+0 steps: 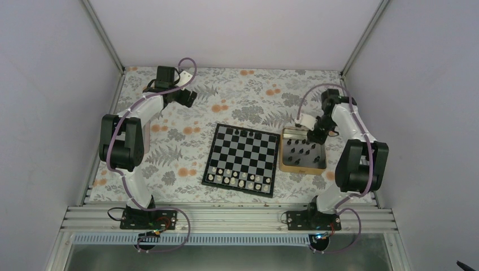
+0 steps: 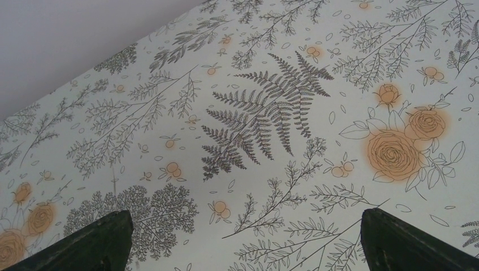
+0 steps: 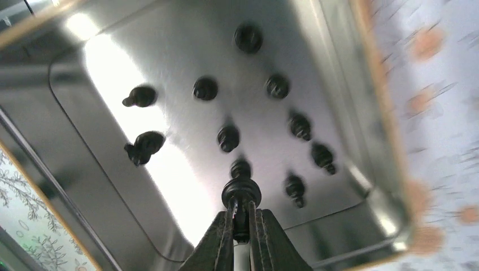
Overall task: Set up the chess pieces on the board
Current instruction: Pick up the chess piece from the storage box, then place the chess piece on the chessboard, then pick up the chess piece from the storage box.
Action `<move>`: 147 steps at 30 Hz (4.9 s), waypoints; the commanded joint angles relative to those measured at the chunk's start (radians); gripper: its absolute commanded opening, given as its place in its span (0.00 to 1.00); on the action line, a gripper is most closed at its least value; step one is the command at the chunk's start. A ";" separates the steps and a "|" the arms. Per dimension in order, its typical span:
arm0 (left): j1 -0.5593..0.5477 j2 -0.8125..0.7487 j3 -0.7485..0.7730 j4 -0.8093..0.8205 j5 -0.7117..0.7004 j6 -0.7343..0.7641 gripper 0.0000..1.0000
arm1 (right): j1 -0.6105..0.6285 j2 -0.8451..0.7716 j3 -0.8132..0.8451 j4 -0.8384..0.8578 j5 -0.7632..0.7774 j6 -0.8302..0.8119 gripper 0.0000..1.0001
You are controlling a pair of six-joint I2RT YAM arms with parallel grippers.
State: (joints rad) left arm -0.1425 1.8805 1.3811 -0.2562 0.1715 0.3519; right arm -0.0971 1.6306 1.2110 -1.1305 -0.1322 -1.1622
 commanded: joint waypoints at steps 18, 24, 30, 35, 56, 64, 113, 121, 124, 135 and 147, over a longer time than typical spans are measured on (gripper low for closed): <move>0.045 -0.101 -0.071 0.072 0.055 0.025 1.00 | 0.574 0.499 0.885 -0.158 0.018 0.148 0.05; 0.078 -0.119 -0.131 0.108 0.081 0.023 1.00 | 0.687 0.618 1.007 -0.158 0.020 0.131 0.05; 0.092 -0.121 -0.159 0.130 0.103 0.016 1.00 | 0.738 0.687 1.044 -0.157 0.015 0.124 0.06; 0.093 -0.117 -0.161 0.134 0.108 0.016 1.00 | 0.755 0.714 1.041 -0.158 0.003 0.123 0.06; 0.095 -0.118 -0.177 0.142 0.121 0.007 1.00 | 0.763 0.773 1.008 -0.157 -0.043 0.112 0.06; 0.096 -0.117 -0.183 0.143 0.127 0.007 1.00 | 0.763 0.794 1.004 -0.157 -0.043 0.108 0.06; 0.055 -0.069 -0.073 0.054 0.070 0.011 1.00 | 0.183 0.000 0.164 -0.101 -0.026 0.092 0.28; 0.028 -0.016 -0.023 0.026 0.024 0.023 1.00 | 0.015 -0.093 -0.010 -0.014 0.020 0.044 0.28; 0.021 -0.001 -0.012 0.026 0.018 0.016 1.00 | -0.012 -0.083 -0.052 0.029 0.042 0.040 0.28; -0.009 0.005 -0.017 0.037 -0.038 0.031 1.00 | -0.023 0.002 -0.072 0.136 0.025 0.052 0.29; -0.029 0.020 -0.009 0.036 -0.058 0.032 1.00 | 0.119 0.144 0.010 0.193 -0.070 0.080 0.31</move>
State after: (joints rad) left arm -0.1673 1.8957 1.3464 -0.2207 0.1242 0.3794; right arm -0.0139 1.7191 1.1824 -0.9764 -0.1654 -1.0977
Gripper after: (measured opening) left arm 0.999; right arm 0.311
